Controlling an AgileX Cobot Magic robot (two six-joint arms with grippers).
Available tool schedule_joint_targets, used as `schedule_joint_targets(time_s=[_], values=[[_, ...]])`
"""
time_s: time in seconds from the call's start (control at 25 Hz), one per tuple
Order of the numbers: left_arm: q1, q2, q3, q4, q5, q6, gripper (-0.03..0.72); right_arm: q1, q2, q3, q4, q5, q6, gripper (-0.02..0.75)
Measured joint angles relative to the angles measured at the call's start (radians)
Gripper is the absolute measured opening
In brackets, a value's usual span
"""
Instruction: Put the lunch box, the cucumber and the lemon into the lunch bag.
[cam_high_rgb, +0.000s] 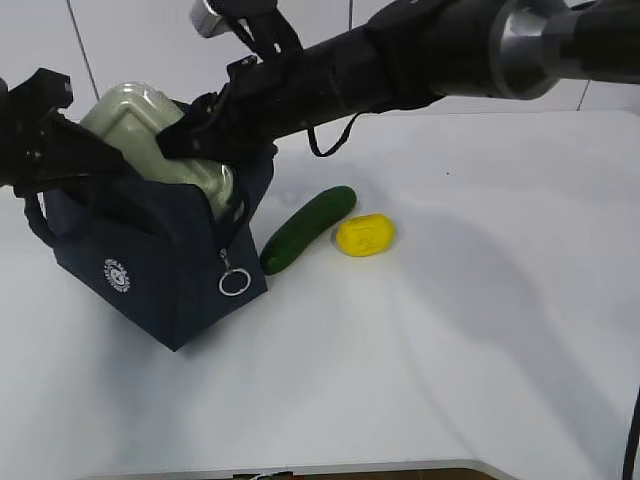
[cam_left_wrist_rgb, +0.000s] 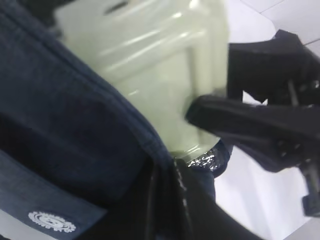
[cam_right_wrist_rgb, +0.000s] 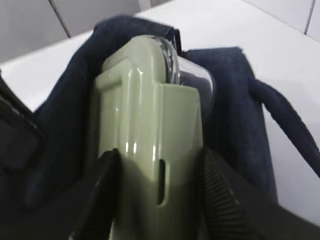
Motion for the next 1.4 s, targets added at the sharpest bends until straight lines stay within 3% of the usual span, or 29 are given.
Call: schedule_joint_targets(time_s=[0.52, 1.4], values=[[0.000, 0.000, 0.000, 0.000, 0.004, 0.000, 0.004, 0.063, 0.002, 0.000, -0.218, -0.036, -0.055, 0.379], [0.000, -0.002, 0.000, 0.016, 0.007, 0.000, 0.003, 0.071, 0.002, 0.000, -0.232, -0.032, -0.083, 0.429]])
